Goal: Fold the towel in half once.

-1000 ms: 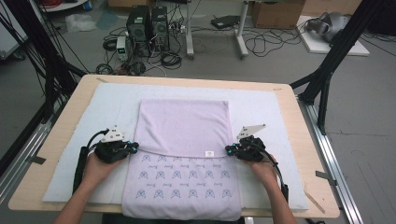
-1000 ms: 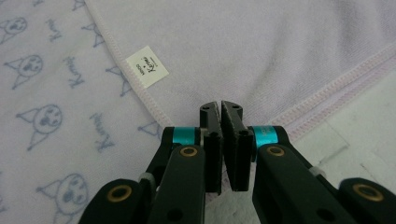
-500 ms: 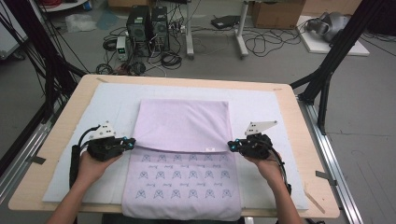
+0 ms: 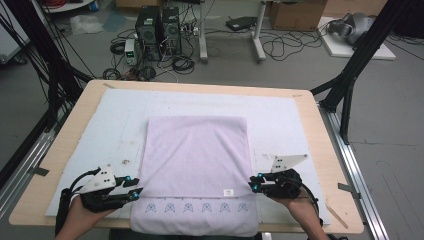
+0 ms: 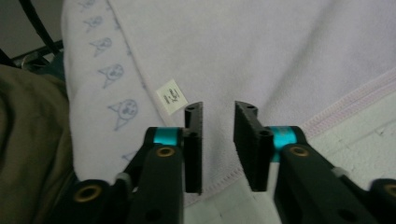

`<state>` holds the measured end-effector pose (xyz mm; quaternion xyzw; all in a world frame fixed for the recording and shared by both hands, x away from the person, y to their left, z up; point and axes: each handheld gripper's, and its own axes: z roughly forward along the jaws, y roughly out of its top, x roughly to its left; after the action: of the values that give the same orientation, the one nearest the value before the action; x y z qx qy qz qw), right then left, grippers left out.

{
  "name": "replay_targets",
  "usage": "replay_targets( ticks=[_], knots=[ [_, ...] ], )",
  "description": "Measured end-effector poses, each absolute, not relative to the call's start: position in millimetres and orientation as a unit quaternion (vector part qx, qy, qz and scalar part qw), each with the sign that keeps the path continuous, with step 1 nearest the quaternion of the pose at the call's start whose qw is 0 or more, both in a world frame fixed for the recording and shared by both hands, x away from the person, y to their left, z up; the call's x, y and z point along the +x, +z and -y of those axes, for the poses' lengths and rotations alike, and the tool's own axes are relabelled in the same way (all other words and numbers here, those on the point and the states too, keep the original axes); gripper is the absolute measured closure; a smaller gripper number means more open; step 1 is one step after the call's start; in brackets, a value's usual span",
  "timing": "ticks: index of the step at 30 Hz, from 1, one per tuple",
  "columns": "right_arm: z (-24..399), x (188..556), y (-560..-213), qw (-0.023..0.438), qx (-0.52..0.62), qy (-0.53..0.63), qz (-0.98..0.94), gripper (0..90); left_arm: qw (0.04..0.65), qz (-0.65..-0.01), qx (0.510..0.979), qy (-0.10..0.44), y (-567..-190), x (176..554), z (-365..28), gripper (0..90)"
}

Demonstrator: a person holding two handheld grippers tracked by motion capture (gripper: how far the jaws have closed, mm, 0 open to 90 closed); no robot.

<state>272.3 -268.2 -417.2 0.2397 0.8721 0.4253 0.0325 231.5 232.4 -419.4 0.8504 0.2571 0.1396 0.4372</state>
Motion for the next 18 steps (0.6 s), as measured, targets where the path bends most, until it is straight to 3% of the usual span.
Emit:
replay_targets(
  ticks=[5,8,12,18],
  knots=[
    [255,282,-431,0.03,0.225,0.41,-0.883,60.7,0.415,-0.26,0.865,0.109,-436,249,-224,64.8],
    [249,285,-439,0.024,0.222,0.383,-0.896,61.4,0.409,-0.256,0.869,0.106,-444,252,-222,68.7],
    [249,285,-441,0.026,0.217,0.386,-0.896,84.2,0.405,-0.25,0.873,0.11,-443,252,-222,85.8],
    [252,288,-430,0.018,0.21,0.403,-0.891,87.6,0.428,-0.25,0.861,0.116,-429,244,-227,87.9]
  ],
)
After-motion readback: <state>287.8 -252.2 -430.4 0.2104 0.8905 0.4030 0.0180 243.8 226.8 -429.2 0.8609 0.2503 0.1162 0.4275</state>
